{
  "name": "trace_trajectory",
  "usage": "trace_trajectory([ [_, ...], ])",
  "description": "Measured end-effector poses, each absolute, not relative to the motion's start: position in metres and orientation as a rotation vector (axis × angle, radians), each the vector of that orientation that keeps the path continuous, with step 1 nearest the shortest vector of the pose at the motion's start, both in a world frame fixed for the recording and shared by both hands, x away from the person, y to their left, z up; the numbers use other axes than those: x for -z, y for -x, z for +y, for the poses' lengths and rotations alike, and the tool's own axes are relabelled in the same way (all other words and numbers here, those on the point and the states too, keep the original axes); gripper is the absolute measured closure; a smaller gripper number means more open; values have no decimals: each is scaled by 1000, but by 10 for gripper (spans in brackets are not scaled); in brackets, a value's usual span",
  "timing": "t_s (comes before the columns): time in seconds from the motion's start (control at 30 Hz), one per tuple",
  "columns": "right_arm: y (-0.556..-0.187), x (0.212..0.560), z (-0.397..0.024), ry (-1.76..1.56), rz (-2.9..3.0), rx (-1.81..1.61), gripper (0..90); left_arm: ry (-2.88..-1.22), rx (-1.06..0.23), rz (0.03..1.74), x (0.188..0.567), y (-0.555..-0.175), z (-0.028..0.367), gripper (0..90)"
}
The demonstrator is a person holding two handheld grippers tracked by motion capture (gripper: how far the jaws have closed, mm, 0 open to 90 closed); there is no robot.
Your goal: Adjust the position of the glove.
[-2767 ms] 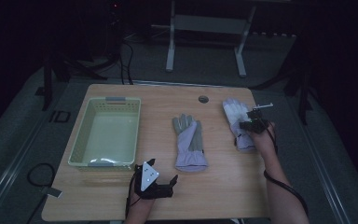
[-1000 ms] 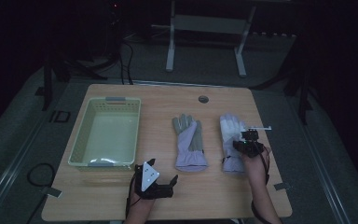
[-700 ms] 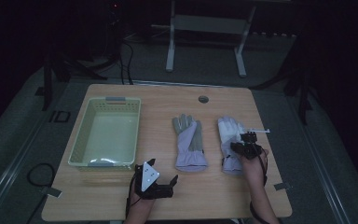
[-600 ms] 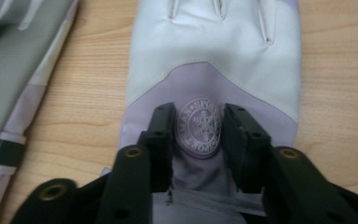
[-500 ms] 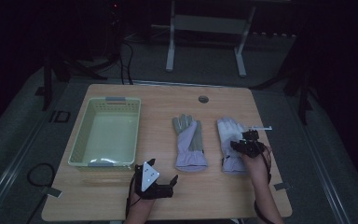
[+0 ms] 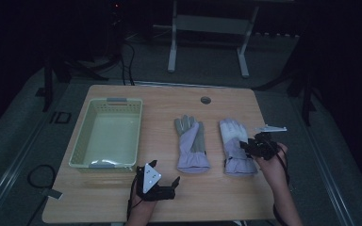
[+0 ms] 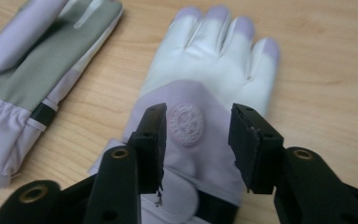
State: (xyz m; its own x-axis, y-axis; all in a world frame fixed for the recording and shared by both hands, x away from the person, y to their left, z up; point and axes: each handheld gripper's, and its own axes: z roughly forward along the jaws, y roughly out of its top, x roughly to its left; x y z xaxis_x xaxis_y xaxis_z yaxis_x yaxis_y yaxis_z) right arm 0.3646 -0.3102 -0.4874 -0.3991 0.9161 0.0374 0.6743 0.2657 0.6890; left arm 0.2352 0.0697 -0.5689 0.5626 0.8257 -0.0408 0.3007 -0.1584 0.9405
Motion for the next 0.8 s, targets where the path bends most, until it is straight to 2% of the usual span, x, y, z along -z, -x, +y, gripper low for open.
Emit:
trace_trajectory([
  [0.07,-363,483,-316,-1442,2178,-944,514,-1723,-611,942,569,-235,70,0],
  [0.1,-363,482,-317,-1435,2182,-953,457,-1723,-611,942,569,-235,70,0],
  [0.13,-363,482,-317,-1435,2182,-953,457,-1722,-611,942,569,-235,70,0],
  [0.17,-364,482,-318,-1441,2182,-977,399,-1722,-610,943,569,-235,70,0],
  [0.2,-364,481,-319,-1443,2188,-994,387,-1721,-610,943,569,-235,70,0],
  [0.23,-366,482,-320,-1453,2197,-1027,280,-1722,-610,943,569,-235,70,0],
  [0.3,-369,484,-320,-1452,2222,-1043,221,-1722,-611,942,569,-235,70,0],
  [0.47,-376,494,-321,-1452,2262,-1031,303,-1723,-609,942,569,-235,70,0],
  [0.5,-380,499,-323,-1461,2262,-1037,362,-1723,-608,941,569,-235,70,0],
  [0.53,-380,499,-323,-1461,2262,-1037,362,-1722,-608,942,569,-235,70,0],
  [0.6,-384,504,-325,-1454,2282,-1045,446,-1722,-608,942,569,-235,70,0],
  [0.8,-391,523,-323,-1481,2336,-992,493,-1723,-608,943,569,-235,70,0],
])
